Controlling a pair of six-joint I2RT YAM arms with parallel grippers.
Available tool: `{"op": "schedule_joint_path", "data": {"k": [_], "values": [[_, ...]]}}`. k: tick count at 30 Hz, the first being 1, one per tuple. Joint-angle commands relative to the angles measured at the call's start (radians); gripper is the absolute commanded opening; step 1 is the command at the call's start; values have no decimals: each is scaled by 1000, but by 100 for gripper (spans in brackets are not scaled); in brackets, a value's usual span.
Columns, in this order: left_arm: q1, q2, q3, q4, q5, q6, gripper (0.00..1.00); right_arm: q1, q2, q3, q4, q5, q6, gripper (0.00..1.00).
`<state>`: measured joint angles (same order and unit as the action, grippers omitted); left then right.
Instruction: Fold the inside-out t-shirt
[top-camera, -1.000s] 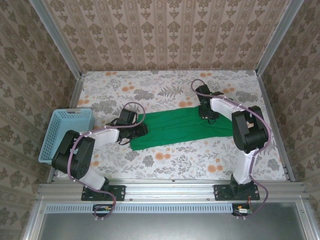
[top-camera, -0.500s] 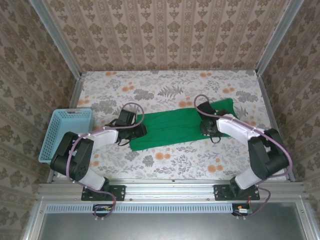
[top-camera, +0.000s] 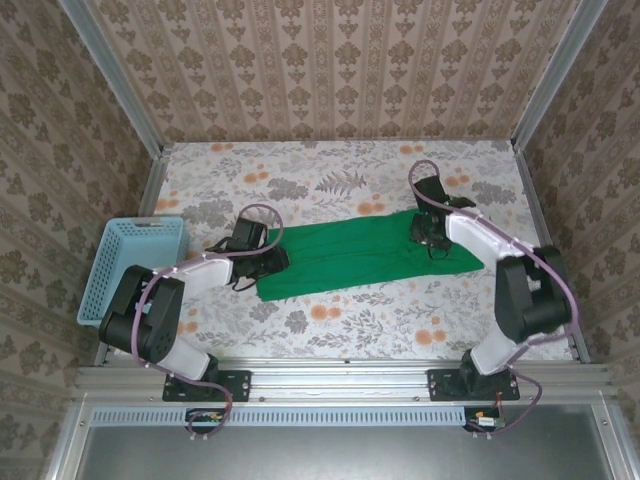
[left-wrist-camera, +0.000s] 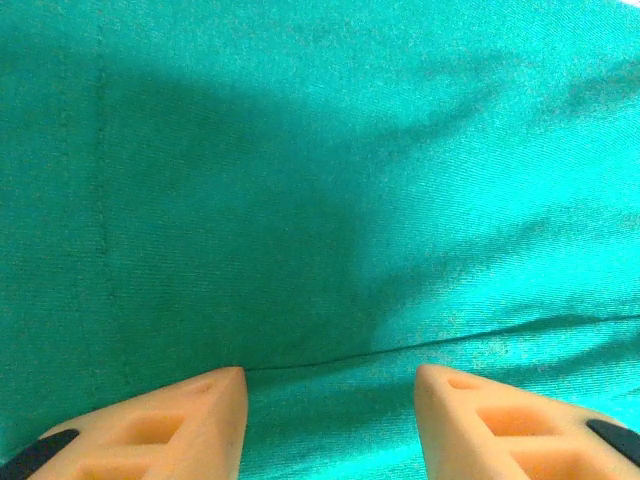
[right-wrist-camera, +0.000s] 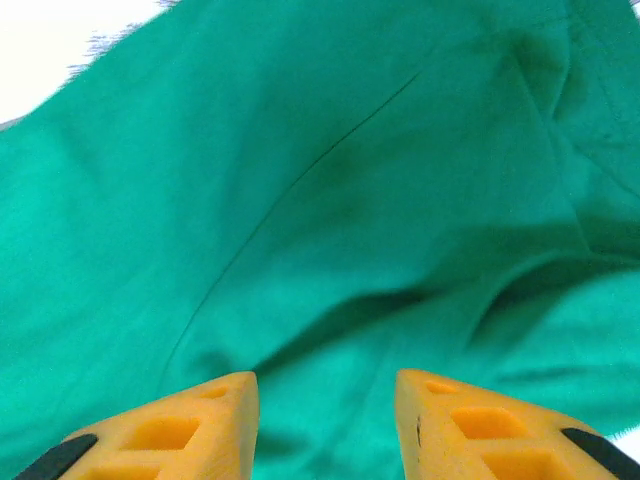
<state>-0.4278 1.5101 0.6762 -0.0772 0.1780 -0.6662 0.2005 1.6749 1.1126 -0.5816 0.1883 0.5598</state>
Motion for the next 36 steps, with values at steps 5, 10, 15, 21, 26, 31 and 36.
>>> {"op": "schedule_joint_path", "data": {"k": [5, 10, 15, 21, 26, 31, 36], "values": [[40, -22, -38, -11, -3, 12, 49, -141, 116, -26, 36, -48, 33, 35], [63, -26, -42, -16, 17, 27, 49, -185, -7, -74, 82, -106, -11, 46], [50, -87, 10, -75, 5, 42, 51, -205, -64, 4, 8, -33, -79, 70], [28, -73, 120, -119, 2, 72, 54, -211, 84, 117, -13, -3, -146, 88], [32, 17, 175, -118, 24, 76, 54, -247, 190, 181, -60, 19, -182, 97], [34, 67, 164, -79, 34, 57, 54, -258, 274, 224, -109, 26, -178, 97], [51, 79, 134, -64, 22, 54, 54, -261, 371, 284, -168, 57, -181, 93]]}}
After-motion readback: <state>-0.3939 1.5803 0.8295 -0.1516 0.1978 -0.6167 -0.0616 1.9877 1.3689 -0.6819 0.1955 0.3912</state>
